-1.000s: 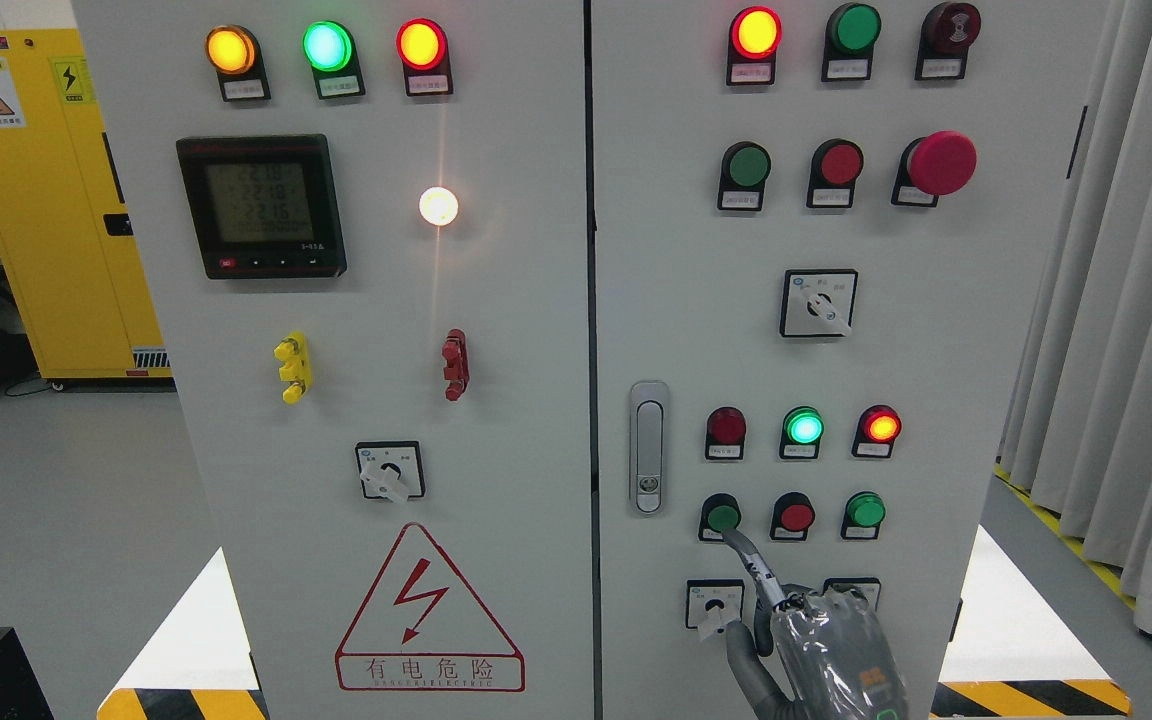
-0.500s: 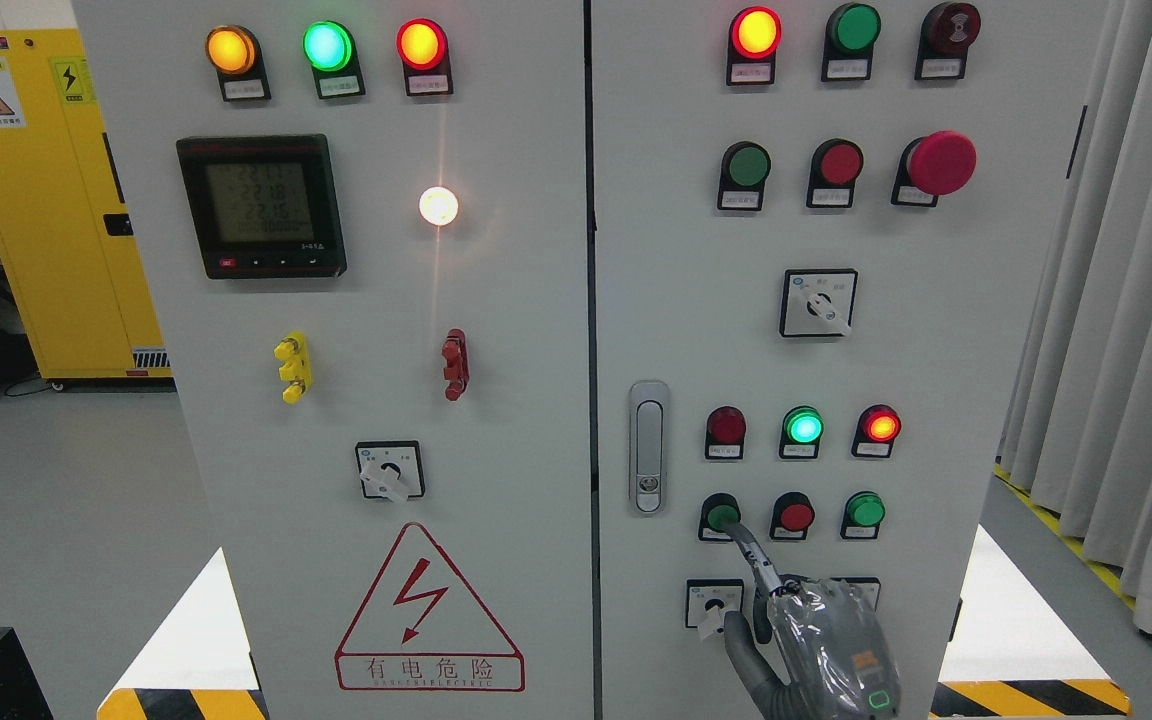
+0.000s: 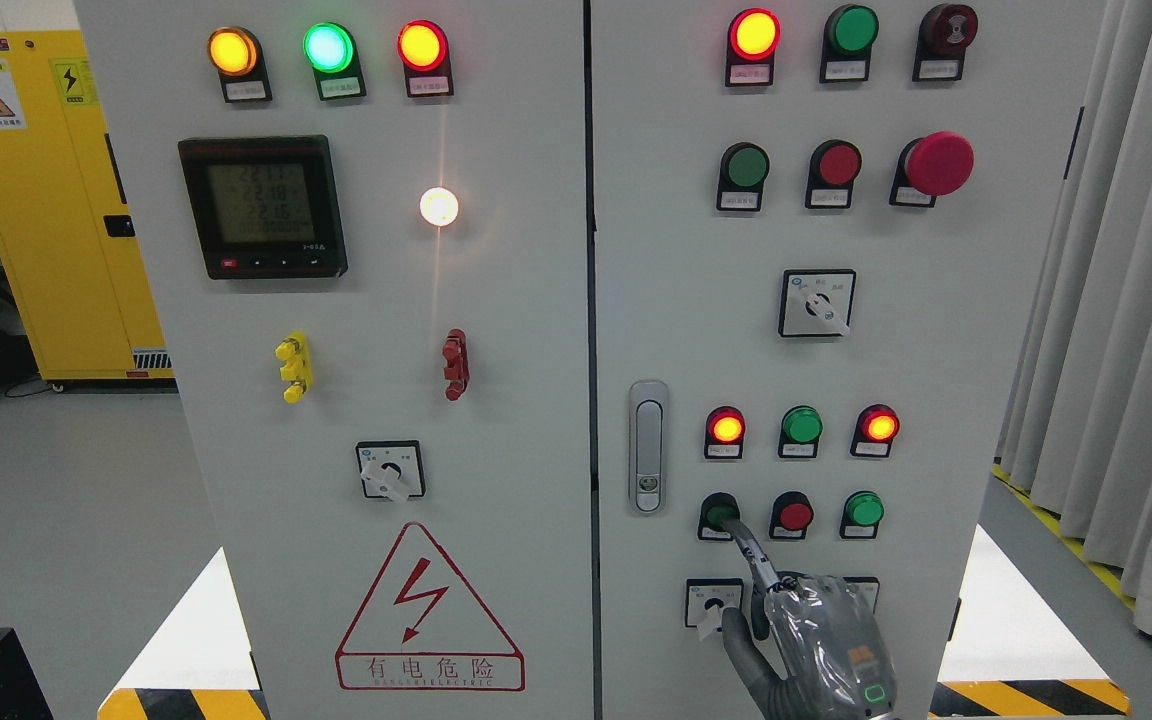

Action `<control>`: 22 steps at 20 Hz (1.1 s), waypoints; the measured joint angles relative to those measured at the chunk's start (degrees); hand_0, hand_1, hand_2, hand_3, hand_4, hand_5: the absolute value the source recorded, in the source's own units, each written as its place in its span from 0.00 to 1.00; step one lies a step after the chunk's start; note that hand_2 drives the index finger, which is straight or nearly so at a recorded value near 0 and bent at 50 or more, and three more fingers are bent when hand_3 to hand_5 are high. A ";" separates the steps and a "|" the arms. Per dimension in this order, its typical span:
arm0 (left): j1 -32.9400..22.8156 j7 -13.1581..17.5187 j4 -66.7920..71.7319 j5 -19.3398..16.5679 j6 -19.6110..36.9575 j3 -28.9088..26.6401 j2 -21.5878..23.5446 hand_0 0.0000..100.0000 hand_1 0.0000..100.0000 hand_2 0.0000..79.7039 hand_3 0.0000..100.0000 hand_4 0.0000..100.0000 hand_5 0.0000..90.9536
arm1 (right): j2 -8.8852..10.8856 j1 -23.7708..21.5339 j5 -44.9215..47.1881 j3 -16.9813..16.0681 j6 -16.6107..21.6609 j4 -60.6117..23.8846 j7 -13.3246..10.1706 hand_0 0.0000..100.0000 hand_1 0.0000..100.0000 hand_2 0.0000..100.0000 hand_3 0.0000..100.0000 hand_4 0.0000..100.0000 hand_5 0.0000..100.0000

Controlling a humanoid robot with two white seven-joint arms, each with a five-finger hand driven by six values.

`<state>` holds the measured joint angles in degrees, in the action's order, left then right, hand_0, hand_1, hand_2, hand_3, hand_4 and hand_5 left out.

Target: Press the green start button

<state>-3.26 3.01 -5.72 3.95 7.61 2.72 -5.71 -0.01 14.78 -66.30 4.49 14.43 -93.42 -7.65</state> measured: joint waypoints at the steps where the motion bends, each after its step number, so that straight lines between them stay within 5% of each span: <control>1: 0.00 0.00 0.00 0.00 0.00 0.00 0.00 0.12 0.56 0.00 0.00 0.00 0.00 | 0.00 0.06 0.03 0.00 -0.09 0.06 0.14 0.76 0.84 0.00 0.88 0.90 1.00; 15: 0.00 0.00 -0.01 0.00 0.00 0.00 0.00 0.12 0.56 0.00 0.00 0.00 0.00 | -0.23 -0.75 0.72 0.12 -0.96 -0.86 0.52 0.76 0.83 0.00 0.88 0.90 1.00; 22: 0.00 0.00 -0.01 0.00 0.00 0.00 0.00 0.12 0.56 0.00 0.00 0.00 0.00 | -1.12 -3.16 2.09 0.38 0.11 -4.41 -1.81 0.78 0.82 0.01 0.87 0.89 0.92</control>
<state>-3.25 3.01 -5.73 3.96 7.61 2.72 -5.71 -1.13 11.62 -64.21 4.87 14.54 -97.83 -9.46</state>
